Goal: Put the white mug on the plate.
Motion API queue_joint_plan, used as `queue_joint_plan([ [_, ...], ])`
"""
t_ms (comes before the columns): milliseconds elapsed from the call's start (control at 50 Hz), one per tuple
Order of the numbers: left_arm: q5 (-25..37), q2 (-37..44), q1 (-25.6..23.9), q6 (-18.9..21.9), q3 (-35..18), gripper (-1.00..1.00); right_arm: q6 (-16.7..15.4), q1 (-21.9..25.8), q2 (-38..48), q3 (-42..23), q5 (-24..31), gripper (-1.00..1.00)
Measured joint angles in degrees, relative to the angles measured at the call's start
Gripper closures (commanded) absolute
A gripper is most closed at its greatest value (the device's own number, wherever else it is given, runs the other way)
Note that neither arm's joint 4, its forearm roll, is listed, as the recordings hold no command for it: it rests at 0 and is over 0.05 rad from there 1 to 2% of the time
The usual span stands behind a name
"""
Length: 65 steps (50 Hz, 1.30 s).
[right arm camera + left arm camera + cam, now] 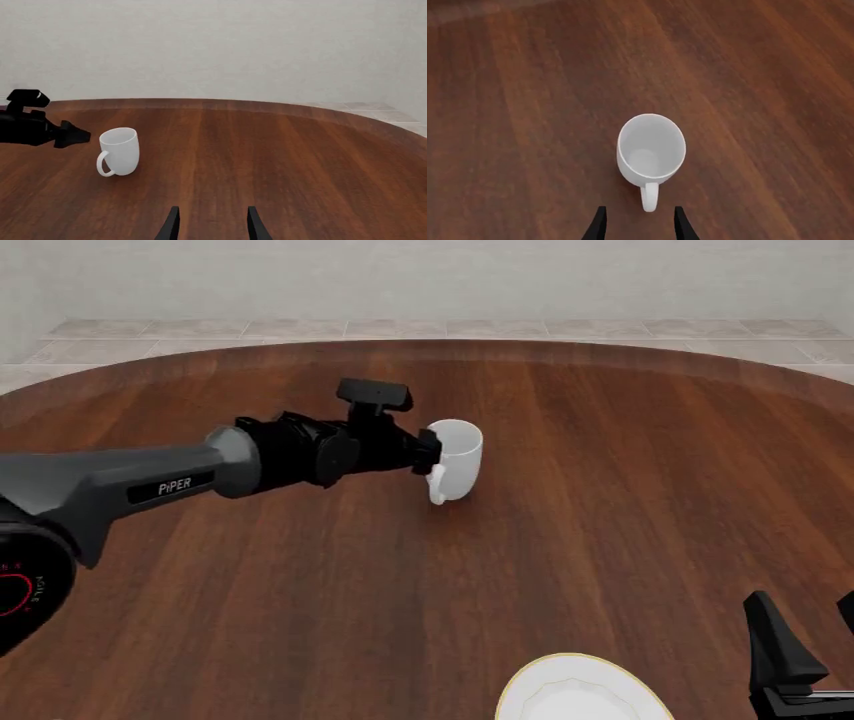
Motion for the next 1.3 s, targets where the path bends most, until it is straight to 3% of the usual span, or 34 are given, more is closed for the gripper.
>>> queue_joint_plan([
  [1300, 0.69, 9.41, -1.62, -4.23, -5.79, -1.00, 0.00, 0.00, 0.00, 0.00, 0.00, -1.00],
])
